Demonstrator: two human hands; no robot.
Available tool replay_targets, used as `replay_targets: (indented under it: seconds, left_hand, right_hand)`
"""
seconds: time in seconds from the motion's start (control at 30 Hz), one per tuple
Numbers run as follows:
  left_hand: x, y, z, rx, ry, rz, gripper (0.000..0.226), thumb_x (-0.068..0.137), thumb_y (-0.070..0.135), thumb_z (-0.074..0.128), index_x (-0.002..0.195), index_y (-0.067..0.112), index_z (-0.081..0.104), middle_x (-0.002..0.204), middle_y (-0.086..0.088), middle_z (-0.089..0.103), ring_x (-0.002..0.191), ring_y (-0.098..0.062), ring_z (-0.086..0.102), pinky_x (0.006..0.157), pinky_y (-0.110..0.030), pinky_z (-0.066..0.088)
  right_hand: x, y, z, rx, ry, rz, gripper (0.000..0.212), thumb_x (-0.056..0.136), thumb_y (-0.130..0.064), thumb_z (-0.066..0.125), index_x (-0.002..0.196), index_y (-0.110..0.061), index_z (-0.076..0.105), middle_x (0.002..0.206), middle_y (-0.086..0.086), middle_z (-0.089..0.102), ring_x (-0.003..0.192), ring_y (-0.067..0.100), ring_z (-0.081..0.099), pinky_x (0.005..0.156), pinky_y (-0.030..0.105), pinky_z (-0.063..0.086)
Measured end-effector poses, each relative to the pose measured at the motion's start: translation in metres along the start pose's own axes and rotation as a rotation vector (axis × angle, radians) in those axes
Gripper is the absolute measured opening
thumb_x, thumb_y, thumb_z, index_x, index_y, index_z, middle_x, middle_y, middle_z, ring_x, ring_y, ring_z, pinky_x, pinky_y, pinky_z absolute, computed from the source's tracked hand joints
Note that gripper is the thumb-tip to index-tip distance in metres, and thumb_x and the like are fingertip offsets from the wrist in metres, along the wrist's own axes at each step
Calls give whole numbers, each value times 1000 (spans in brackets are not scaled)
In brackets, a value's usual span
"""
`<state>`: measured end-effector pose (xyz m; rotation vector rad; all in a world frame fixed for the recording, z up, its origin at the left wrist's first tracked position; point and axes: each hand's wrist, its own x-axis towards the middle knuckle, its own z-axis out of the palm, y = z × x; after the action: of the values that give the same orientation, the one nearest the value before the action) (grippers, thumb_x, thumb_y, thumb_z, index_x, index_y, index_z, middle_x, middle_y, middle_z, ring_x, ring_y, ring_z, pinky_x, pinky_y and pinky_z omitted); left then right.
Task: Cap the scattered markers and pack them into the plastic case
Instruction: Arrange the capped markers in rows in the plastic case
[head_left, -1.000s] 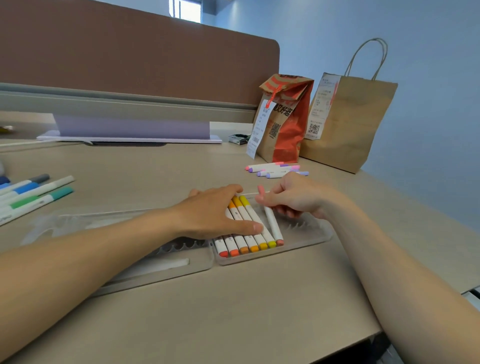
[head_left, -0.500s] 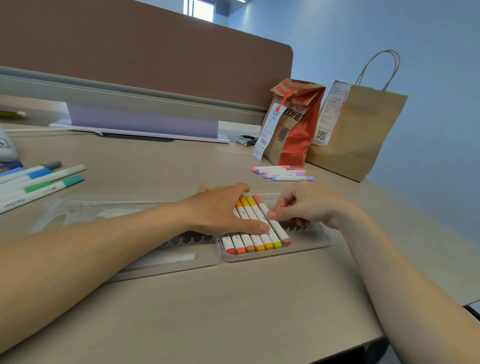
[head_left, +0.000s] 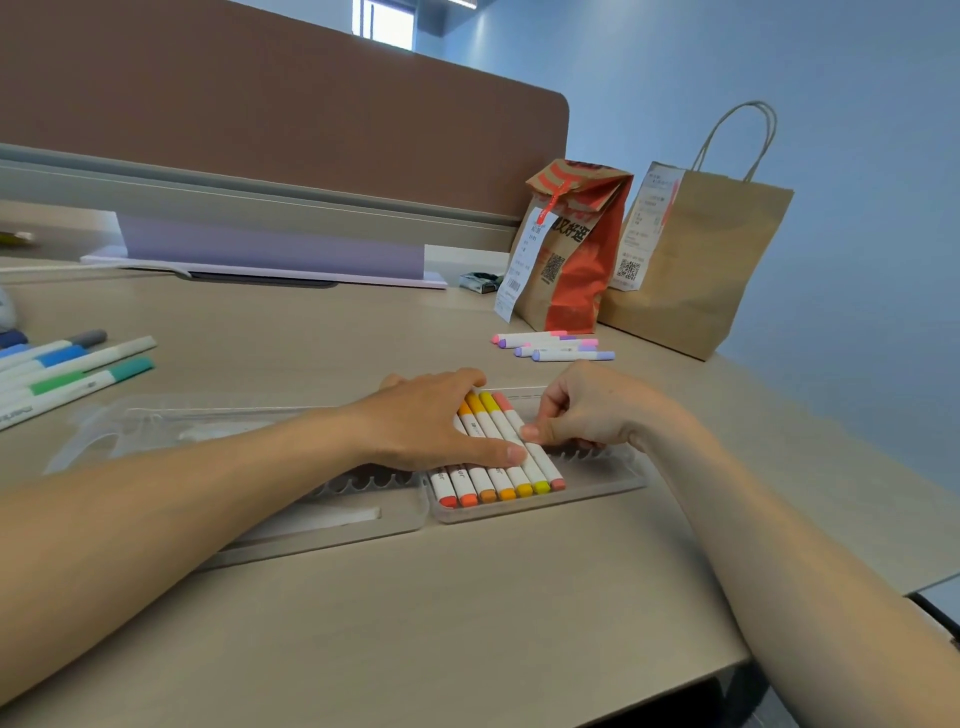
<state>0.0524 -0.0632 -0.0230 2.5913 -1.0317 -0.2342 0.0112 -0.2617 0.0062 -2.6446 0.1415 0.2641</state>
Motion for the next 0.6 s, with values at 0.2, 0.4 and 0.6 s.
replay_targets:
  seconds: [0.2, 0.4, 0.6]
  left_hand:
    - [4, -3, 0, 29, -8, 21, 94, 59, 91, 39, 132, 31, 41, 110, 16, 60, 97, -6, 59, 95, -40, 48]
    - [15, 0, -16, 64, -111, 34, 99, 64, 85, 49, 144, 30, 28, 121, 13, 57, 103, -8, 58, 96, -35, 50]
    - [52, -8, -28, 78, -83, 34, 94, 67, 82, 45, 144, 29, 33, 137, 7, 50, 109, -11, 53, 89, -28, 45]
  right_hand:
    - [3, 9, -5, 160, 19, -62, 28, 72, -39, 85, 75, -14, 73, 61, -3, 67, 55, 8, 56, 51, 24, 46]
    - [30, 24, -42, 137, 201, -74, 31, 80, -33, 80, 76, -4, 71, 61, 2, 58, 55, 12, 49, 49, 24, 42]
    - [72, 59, -70, -15, 285, -11, 24, 84, -33, 76, 76, -11, 71, 67, 7, 64, 57, 15, 55, 53, 26, 45]
